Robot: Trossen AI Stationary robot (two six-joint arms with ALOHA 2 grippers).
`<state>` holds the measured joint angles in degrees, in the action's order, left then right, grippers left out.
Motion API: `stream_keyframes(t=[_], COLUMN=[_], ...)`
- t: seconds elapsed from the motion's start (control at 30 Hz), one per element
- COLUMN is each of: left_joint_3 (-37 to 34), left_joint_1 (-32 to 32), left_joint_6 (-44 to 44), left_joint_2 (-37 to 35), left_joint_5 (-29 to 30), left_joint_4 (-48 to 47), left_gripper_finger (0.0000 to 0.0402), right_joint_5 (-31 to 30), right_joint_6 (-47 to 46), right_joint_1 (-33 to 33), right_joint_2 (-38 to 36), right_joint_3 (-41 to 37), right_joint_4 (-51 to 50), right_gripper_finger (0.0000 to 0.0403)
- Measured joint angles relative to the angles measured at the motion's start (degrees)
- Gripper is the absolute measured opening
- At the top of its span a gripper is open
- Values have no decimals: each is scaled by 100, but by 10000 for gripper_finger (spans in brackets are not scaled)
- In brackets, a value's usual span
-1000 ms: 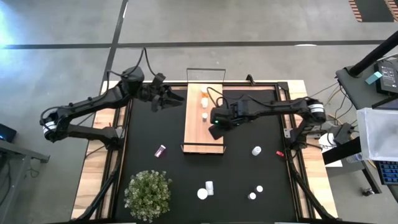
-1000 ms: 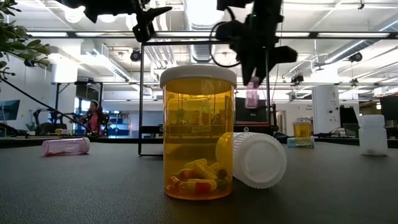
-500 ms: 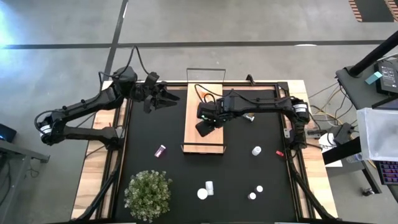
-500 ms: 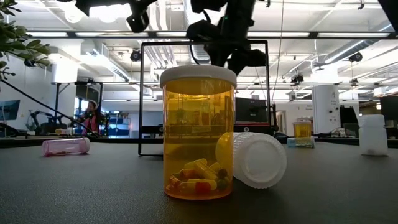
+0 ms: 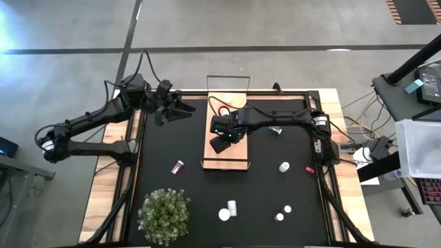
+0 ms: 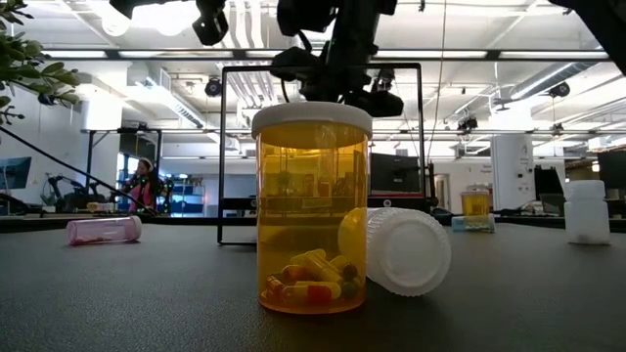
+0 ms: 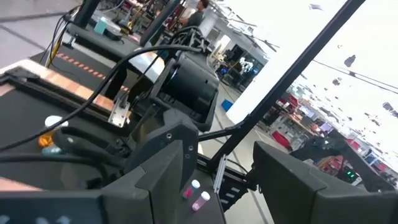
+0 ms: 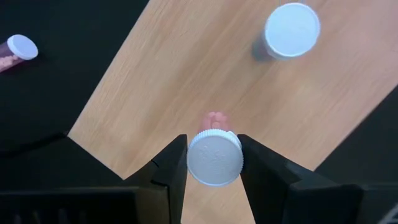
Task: Pick and place medicine bottles onto shelf by color
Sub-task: Put the top right pink pill bottle on the shelf
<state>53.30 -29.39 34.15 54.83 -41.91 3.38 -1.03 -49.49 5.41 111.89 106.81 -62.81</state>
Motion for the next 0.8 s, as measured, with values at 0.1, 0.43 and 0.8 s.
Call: stream_keyframes(t=[0.1, 0.43, 0.8], left_joint_3=[0, 0, 0], left_joint_1=[0, 0, -1], left_joint_6=[-2, -2, -4], left_joint_2=[-2, -2, -2], left_joint_5=[-2, -9, -54], left_joint_4=[4, 4, 4], left_gripper_finger=[180, 180, 180], right_joint_5=[36, 108, 106], right_joint_6=[4, 10, 251], right_joint_1=[0, 0, 0], right_joint_2=[84, 163, 292], right_joint_3=[55, 59, 57], right_joint_4=[-33, -1, 16], right_gripper_finger=[120, 126, 125])
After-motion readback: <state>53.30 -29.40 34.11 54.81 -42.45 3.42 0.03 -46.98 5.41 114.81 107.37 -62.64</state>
